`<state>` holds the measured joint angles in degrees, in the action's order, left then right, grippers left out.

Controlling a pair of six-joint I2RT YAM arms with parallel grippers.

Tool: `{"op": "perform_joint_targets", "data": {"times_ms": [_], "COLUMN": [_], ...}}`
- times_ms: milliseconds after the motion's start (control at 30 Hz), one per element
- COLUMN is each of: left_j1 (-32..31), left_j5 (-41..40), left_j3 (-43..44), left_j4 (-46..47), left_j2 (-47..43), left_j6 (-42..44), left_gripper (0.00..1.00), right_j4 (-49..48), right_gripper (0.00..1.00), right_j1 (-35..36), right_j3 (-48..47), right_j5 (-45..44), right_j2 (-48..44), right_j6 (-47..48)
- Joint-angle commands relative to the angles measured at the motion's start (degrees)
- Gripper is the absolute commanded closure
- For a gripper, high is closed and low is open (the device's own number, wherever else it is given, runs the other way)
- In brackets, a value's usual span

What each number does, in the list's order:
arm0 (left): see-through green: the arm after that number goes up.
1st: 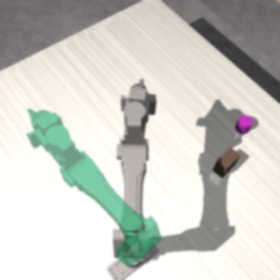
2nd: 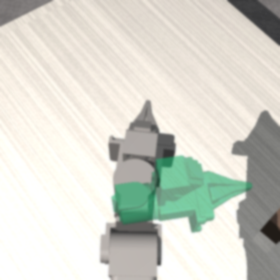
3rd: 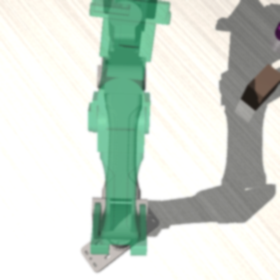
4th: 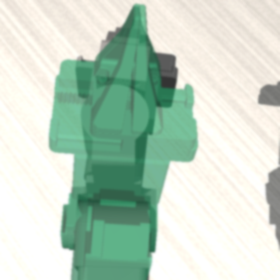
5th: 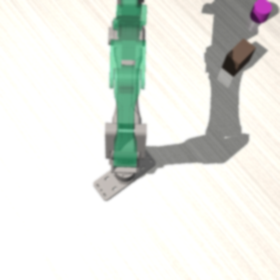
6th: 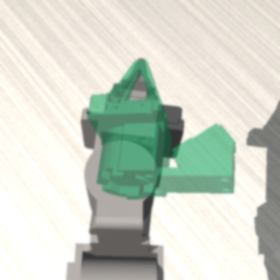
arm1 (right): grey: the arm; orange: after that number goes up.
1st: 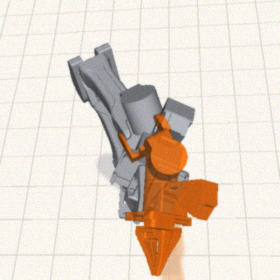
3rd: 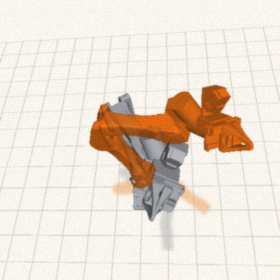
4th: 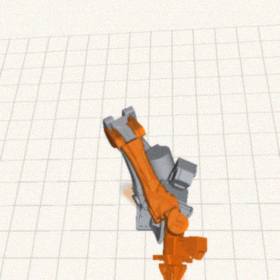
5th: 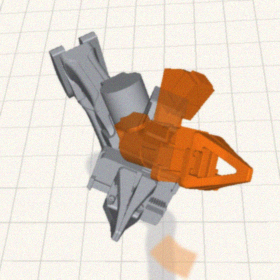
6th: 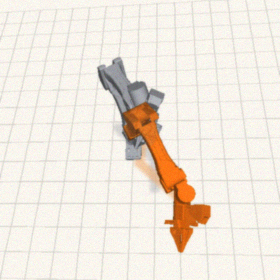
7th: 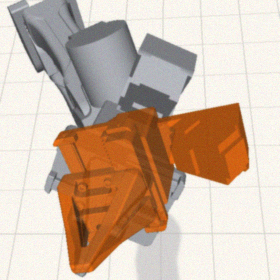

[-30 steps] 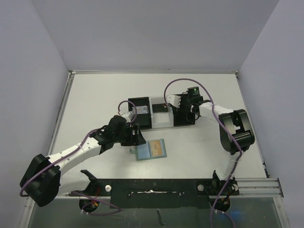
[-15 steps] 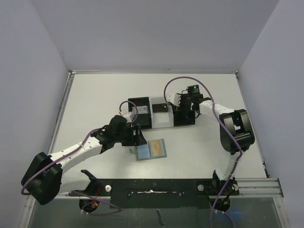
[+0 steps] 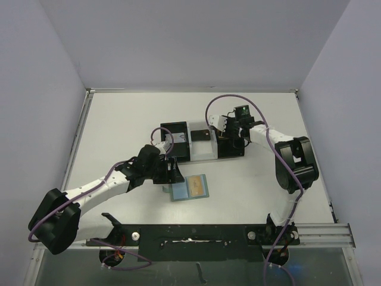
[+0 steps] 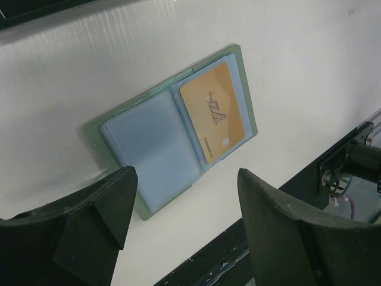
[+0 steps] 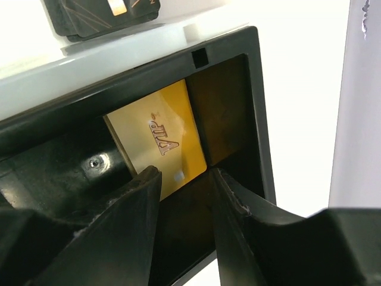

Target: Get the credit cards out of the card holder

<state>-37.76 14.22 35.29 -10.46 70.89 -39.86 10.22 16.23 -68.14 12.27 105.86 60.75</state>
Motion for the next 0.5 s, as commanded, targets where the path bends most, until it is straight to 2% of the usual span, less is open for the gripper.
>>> {"op": "perform_joint_targets", "data": {"times_ms": [0, 167, 267, 300, 367, 467], "left_j1": [0.39, 0.36, 0.36, 0.40, 0.37, 0.48], "left_j5": [1.08, 2.24, 4.07, 4.69, 5.95, 7.14], "left_j3": [0.90, 1.10, 0.58, 0.37, 0.00, -0.30], "left_j4": [2.54, 4.58, 7.82, 8.86, 10.75, 12.47], "left_j2": [-1.34, -1.96, -2.07, -1.96, -1.62, -0.68], "left_j6": [0.58, -0.81, -2.90, -3.49, -4.63, -5.72], "left_gripper": [0.32, 0.32, 0.32, 0.32, 0.32, 0.32], "right_j4": [-4.90, -12.57, -18.81, -20.42, -22.08, -21.63], "right_gripper": [0.61, 0.57, 0.54, 0.52, 0.45, 0.23], "right_j1": [0.49, 1.04, 1.95, 2.14, 2.24, 2.02], "right_j3": [-2.01, 0.44, 5.22, 7.00, 10.43, 14.59], "right_j5": [-0.50, -0.50, -3.34, -4.48, -6.12, -8.88], "right_j2": [-2.30, -9.92, -18.20, -21.09, -26.90, -34.93], "right_j6": [-5.09, -20.07, -35.17, -42.82, -54.50, -68.94]}}
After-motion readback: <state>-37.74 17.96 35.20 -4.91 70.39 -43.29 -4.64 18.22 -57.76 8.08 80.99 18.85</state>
